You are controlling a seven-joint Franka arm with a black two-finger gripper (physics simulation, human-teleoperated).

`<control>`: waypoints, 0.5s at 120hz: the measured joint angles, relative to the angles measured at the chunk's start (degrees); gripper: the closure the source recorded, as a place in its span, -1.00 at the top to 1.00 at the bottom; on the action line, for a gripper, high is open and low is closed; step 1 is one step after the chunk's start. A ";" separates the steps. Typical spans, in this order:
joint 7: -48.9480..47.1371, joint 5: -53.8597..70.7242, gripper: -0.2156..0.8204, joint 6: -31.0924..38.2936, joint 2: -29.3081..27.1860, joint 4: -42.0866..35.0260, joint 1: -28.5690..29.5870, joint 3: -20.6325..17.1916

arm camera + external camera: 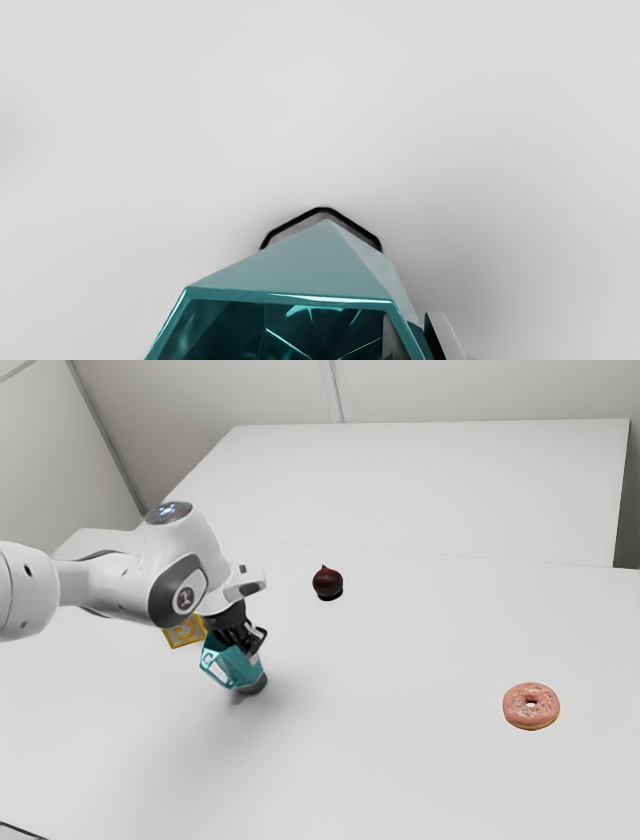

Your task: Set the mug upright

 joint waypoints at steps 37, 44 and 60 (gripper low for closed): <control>-1.97 0.01 -0.92 0.22 1.40 0.02 0.07 -0.07; -2.25 0.01 -0.92 0.26 1.70 0.06 0.12 -0.13; -2.79 0.01 -0.92 0.35 2.08 0.09 0.18 -0.19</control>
